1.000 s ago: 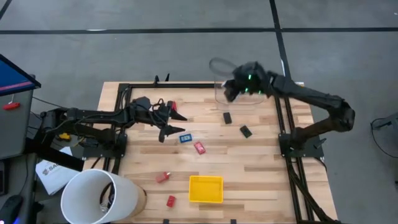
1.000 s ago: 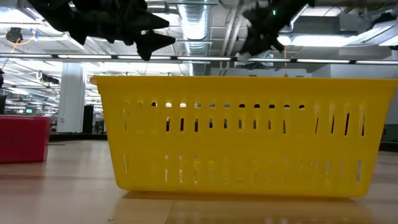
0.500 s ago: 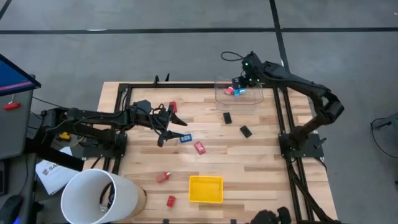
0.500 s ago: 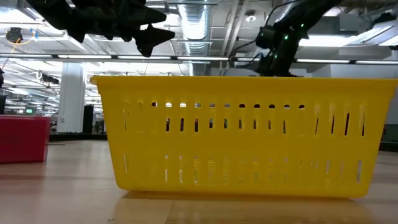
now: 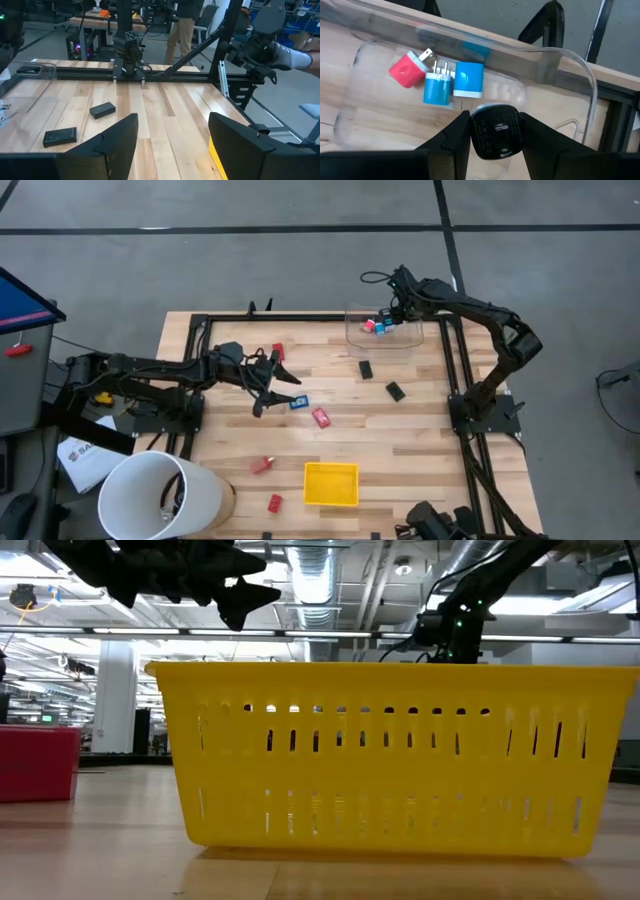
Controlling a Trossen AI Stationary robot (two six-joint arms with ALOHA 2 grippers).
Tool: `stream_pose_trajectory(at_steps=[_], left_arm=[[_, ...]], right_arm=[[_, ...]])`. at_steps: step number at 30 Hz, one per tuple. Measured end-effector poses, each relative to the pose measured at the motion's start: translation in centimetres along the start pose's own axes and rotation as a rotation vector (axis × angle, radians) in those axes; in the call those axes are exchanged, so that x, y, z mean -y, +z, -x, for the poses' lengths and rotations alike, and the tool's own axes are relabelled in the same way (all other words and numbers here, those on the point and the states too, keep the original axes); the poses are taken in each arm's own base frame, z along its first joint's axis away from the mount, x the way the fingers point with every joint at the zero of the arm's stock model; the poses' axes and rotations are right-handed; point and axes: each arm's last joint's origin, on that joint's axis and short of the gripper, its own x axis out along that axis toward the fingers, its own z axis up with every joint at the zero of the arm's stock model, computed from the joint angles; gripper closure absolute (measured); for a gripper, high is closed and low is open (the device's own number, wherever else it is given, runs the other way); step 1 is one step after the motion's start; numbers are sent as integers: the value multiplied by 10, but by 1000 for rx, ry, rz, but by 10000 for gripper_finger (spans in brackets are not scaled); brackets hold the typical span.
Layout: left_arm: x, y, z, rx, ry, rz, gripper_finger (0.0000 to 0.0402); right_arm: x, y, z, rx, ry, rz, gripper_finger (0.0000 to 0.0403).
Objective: Pick & Place Office items
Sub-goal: Put the white charger adapter into the transparent bin
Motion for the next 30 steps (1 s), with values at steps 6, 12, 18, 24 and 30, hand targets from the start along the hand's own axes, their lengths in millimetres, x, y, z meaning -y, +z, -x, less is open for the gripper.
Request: stream_pose_trajectory(at_steps=[6,12,18,24,30], left_arm=[[1,0,0,-1,-4,7,161],[4,1,-1,10,-18,0,161],[4,2,-1,17,-16,-6,161],[4,3,-1,27,-16,-11,161],[4,3,-1,27,-17,-13,161]], right_arm=[[1,-7,-9,-18,-10,20,267],[1,-15,-22,-3,-1,11,267],[5,-16,-29,26,3,-35,267],[5,-16,-33,31,34,-60,267],[5,-17,-32,30,35,-79,267]])
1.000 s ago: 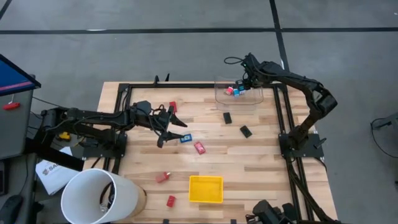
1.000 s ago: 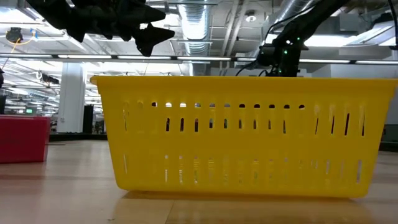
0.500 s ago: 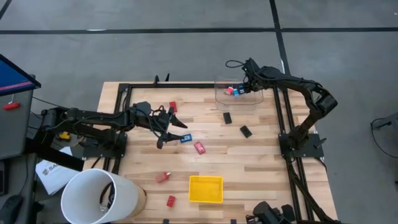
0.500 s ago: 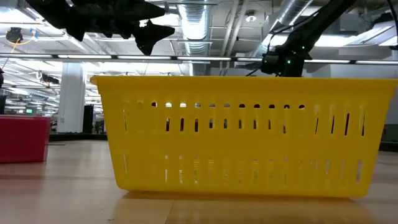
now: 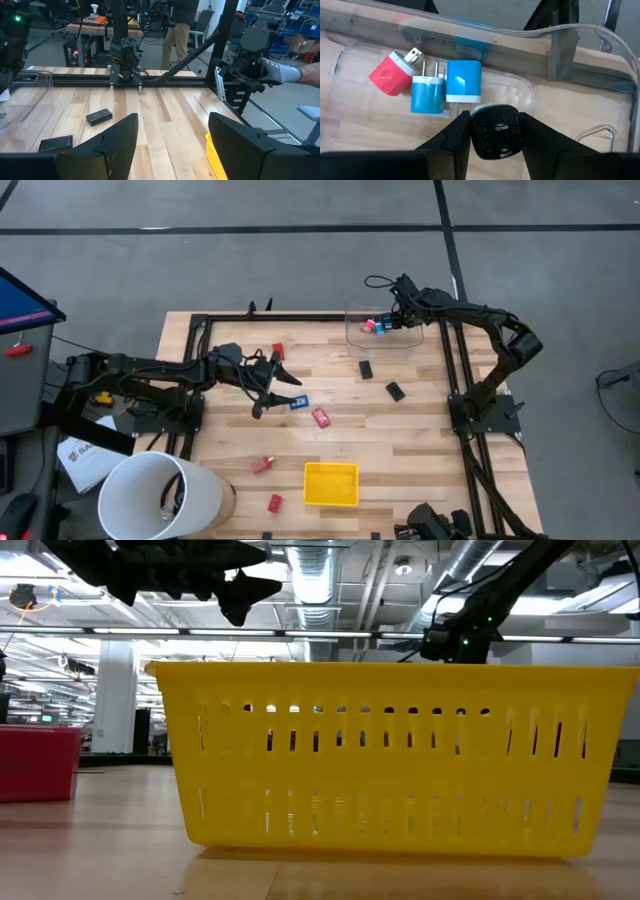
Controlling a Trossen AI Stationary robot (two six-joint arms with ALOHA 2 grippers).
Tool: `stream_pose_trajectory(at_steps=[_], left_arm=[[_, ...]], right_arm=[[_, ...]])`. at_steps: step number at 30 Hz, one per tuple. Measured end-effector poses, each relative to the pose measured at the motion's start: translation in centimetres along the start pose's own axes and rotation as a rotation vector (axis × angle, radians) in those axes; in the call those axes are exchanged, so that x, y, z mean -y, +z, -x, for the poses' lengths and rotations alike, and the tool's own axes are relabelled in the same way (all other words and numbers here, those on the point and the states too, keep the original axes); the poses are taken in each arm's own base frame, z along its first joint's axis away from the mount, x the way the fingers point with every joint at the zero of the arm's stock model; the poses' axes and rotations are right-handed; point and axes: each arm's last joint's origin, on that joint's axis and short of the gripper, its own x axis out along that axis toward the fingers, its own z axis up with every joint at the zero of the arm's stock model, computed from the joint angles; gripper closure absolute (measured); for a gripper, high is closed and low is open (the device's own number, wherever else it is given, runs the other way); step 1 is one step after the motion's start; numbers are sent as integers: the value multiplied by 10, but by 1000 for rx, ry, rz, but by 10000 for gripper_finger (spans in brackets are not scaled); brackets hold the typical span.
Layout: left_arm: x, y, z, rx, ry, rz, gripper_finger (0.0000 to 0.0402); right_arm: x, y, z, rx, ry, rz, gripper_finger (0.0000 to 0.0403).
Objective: Pick & Place Office items
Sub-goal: Put the white charger adapter into the transparent bin
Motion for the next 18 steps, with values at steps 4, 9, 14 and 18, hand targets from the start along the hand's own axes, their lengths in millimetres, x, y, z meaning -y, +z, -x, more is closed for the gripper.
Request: stream_pose_trajectory(at_steps=[4,9,14,18], left_arm=[[0,1,0,6,0,-2,161],[0,1,0,6,-1,-2,161],[0,1,0,6,1,-8,161],[0,1,0,6,1,-9,161]], right_arm=[[-2,0,0,11,7,-3,267],[-4,-1,1,8,9,-1,267],[-16,-4,4,28,37,11,267],[-23,-2,8,52,58,-1,267]])
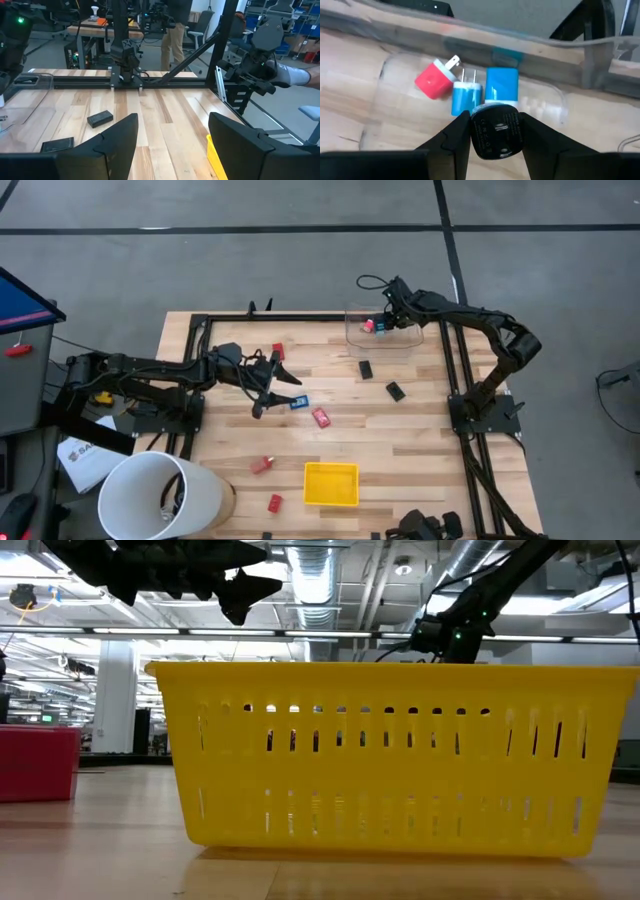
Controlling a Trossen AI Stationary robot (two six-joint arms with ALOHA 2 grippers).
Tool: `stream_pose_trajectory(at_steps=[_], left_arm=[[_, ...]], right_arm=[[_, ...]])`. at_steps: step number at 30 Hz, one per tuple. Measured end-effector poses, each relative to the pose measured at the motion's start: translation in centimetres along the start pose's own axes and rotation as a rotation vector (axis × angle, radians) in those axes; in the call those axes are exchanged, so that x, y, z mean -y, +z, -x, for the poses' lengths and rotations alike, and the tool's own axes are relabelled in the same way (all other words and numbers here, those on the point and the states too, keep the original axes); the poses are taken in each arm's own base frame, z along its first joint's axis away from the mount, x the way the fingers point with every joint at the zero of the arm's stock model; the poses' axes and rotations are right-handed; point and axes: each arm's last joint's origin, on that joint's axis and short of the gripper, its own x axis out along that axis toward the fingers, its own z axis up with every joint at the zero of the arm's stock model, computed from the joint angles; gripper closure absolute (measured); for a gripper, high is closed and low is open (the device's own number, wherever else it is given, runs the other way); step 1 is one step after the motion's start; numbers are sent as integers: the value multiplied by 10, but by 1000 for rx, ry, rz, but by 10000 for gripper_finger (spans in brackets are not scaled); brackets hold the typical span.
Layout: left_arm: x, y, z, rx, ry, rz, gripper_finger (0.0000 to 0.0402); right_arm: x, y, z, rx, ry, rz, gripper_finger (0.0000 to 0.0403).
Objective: Pick & Place Office items
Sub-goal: Put the white charger adapter into the transparent bin
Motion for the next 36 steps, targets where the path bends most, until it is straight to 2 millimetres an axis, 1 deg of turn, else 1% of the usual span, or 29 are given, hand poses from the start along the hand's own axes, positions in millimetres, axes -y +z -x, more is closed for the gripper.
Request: stream_pose_trajectory(at_steps=[7,11,16,21,25,28,31,36], left_arm=[[0,1,0,11,-1,-5,161],[0,2,0,17,-2,-19,166],[0,4,0,35,-2,-33,176],[0,4,0,38,-2,-39,183],[0,5,0,51,0,-46,183],[-1,5,1,52,5,-46,183],[-1,5,1,52,5,-49,186],[-1,5,1,51,5,-49,187]], right_arm=[[1,0,0,-2,-1,-53,267],[-3,0,1,6,9,-55,267],[-10,0,2,25,62,-64,267],[-11,1,2,26,73,-79,267],[-14,5,3,49,127,-94,267],[-15,12,4,54,134,-98,267],[-17,17,-4,-7,102,-90,267],[-33,32,-24,-101,46,-26,267]])
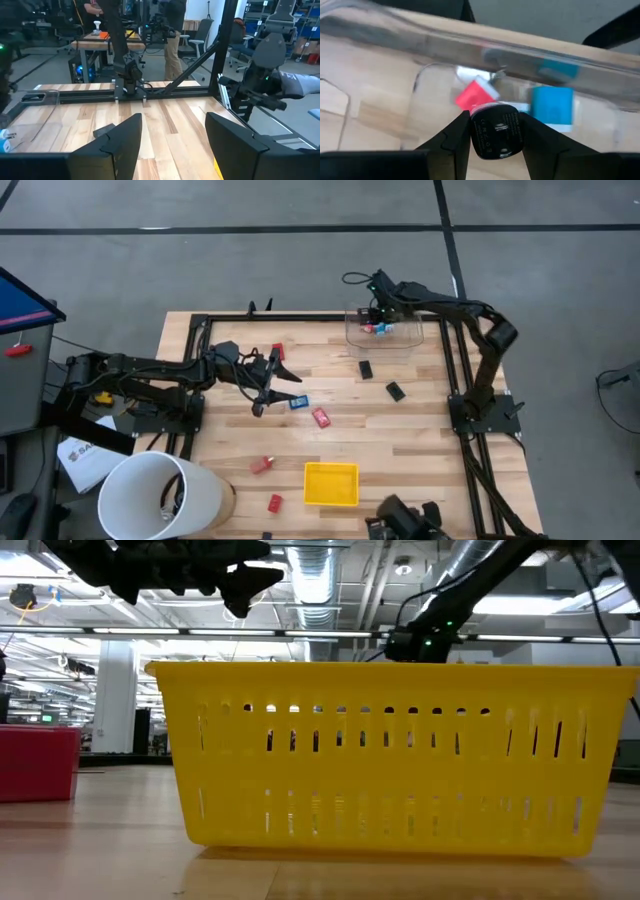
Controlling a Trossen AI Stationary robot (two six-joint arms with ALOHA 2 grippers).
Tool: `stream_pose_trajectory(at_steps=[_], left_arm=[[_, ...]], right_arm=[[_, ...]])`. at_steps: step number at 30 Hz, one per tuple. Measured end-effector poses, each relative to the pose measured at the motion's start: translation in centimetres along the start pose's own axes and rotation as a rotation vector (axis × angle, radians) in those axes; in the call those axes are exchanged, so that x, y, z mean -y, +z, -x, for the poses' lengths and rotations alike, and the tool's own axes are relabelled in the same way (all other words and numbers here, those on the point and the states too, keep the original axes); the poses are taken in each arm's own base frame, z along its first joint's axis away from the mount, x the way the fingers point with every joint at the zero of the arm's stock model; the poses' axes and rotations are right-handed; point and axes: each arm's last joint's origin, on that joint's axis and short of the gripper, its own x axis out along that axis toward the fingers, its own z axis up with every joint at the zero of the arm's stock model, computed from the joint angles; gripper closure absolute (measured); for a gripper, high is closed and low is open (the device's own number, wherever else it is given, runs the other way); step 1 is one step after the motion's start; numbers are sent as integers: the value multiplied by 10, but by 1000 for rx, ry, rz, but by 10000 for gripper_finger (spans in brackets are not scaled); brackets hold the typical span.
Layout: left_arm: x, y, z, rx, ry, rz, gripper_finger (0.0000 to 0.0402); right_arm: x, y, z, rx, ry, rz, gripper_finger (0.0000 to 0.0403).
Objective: Pick & Place Office items
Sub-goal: Put the white charger adapter into the transparent bin
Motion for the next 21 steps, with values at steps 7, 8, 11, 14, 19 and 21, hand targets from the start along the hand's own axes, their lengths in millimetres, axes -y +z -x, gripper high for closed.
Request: stream_pose_trajectory(at_steps=[7,8,11,14,19,21], left_arm=[[0,-5,0,-46,1,25,188],[0,-5,0,-50,2,28,188],[1,-6,0,-61,-2,34,188],[2,-6,-1,-63,-8,37,188],[6,-6,-2,-60,-25,35,188],[6,-6,-2,-60,-26,37,188]], right_arm=[[-14,18,1,-41,-63,50,267],[-15,20,2,-29,-64,50,267],[-12,19,2,-43,-82,41,267],[-8,17,-2,-73,-110,39,267],[-8,16,-9,-53,-75,24,267],[-6,12,-12,-75,-81,27,267]])
